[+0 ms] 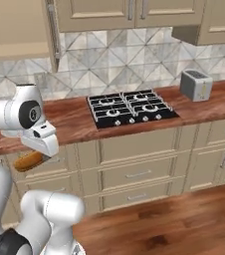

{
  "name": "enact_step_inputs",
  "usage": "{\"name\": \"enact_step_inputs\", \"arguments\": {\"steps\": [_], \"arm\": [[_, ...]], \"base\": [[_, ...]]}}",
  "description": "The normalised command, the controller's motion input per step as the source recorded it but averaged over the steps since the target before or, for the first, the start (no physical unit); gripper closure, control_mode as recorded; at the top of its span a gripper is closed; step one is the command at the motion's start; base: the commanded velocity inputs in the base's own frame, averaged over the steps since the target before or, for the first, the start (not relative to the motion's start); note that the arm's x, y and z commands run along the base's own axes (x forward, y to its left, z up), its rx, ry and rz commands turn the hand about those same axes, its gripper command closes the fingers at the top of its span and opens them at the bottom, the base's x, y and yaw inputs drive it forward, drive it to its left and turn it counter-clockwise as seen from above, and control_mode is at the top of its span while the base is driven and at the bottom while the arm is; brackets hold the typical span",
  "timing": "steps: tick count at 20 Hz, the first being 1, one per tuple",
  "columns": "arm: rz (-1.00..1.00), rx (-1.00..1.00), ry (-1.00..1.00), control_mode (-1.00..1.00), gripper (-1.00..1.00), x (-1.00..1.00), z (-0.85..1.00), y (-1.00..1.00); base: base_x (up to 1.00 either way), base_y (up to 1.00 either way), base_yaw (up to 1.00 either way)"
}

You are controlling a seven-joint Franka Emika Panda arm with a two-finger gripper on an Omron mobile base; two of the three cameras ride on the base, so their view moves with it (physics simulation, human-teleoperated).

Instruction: Move the hot dog bun to the plate on the dining table and place the condiment next to that plate. Then navigate to the fridge and take the sausage and place it on the plate as well.

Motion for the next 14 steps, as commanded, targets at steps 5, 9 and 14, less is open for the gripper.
{"name": "enact_step_inputs", "arguments": {"steps": [5, 9, 14], "arm": [[0.00, 0.00, 0.00, 1.00, 1.00, 0.00, 0.00, 0.00], [0.00, 0.00, 0.00, 1.00, 1.00, 0.00, 0.00, 0.00], [0.00, 0.00, 0.00, 1.00, 1.00, 0.00, 0.00, 0.00]], "base": [[-0.06, -0.71, -0.73], [0.00, -0.89, -0.70], [0.00, -0.99, -0.65]]}}
